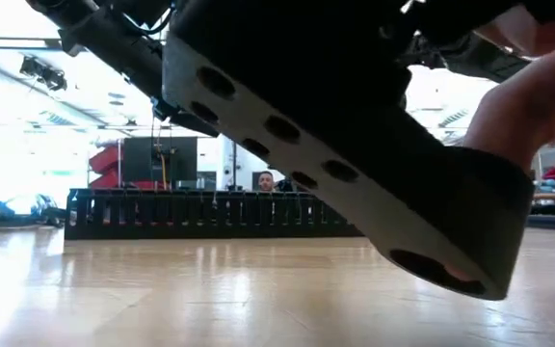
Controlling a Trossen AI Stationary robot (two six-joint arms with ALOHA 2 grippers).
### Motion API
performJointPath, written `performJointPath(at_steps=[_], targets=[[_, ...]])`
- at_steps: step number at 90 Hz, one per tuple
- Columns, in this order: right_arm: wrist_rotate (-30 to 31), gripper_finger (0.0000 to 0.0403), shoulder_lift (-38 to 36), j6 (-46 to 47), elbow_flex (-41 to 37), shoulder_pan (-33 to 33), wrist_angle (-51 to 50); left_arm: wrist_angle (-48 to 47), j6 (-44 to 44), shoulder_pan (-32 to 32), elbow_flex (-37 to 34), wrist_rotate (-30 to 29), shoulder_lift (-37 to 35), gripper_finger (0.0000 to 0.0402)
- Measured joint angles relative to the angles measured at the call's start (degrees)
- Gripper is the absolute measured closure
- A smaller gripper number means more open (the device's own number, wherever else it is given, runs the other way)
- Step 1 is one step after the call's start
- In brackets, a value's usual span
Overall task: Ziptie cables
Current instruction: Close the black cable duct
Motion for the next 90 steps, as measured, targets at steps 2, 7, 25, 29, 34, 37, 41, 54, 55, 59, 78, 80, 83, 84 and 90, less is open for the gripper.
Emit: performJointPath(at_steps=[2,7,25,29,34,37,41,54,55,59,78,80,83,84,90], targets=[[0.0,0.0150,0.0,0.0,0.0,0.0,-0.1,0.0,0.2,0.0,0.0,0.0,0.0,0.0037],[0.1,0.0150,0.0,0.0,0.0,0.1,-0.2,0.0,0.7,0.0,0.0,0.0,0.0,0.0037],[-0.2,0.0156,0.0,0.0,0.0,0.6,-1.2,0.5,1.0,0.0,0.0,0.0,0.0,0.0037],[-0.2,0.0157,0.0,0.0,0.0,0.7,-1.5,1.2,1.1,0.0,0.0,0.0,0.0,0.0037],[-0.4,0.0158,0.0,-0.4,0.0,0.7,-2.4,2.3,1.6,0.0,0.0,0.0,0.0,0.0037],[-0.7,0.0158,0.0,-0.9,0.0,0.8,-3.0,2.8,2.3,0.0,0.0,0.0,0.0,0.0037],[-1.3,0.0158,-0.1,-1.2,0.0,0.8,-3.9,3.2,2.6,0.0,0.0,0.0,0.0,0.0037],[-2.3,0.0160,-0.5,-1.8,0.0,1.3,-6.9,4.5,4.0,0.0,0.0,-1.6,0.0,0.0037],[-2.4,0.0160,-0.5,-1.9,0.0,1.3,-7.3,4.6,4.0,0.0,0.0,-1.9,0.0,0.0037],[-2.9,0.0160,-0.6,-2.3,0.0,1.5,-8.0,4.8,4.0,0.0,0.0,-2.4,0.0,0.0037],[-3.7,0.0162,-3.4,-3.0,0.0,2.9,-11.4,4.1,4.4,0.1,1.2,-4.3,-1.2,0.0037],[-3.8,0.0162,-3.9,-3.0,0.0,3.2,-11.9,3.6,4.6,0.1,1.3,-4.6,-1.5,0.0037],[-4.0,0.0162,-4.6,-3.2,0.0,3.5,-12.5,3.6,5.3,0.1,1.7,-4.9,-1.8,0.0037],[-4.1,0.0162,-4.8,-3.3,0.0,3.6,-12.6,3.8,5.5,0.1,1.8,-4.9,-2.0,0.0037],[-4.2,0.0162,-6.3,-3.4,0.0,4.2,-13.1,3.6,6.6,0.1,2.0,-5.2,-3.2,0.0037]])
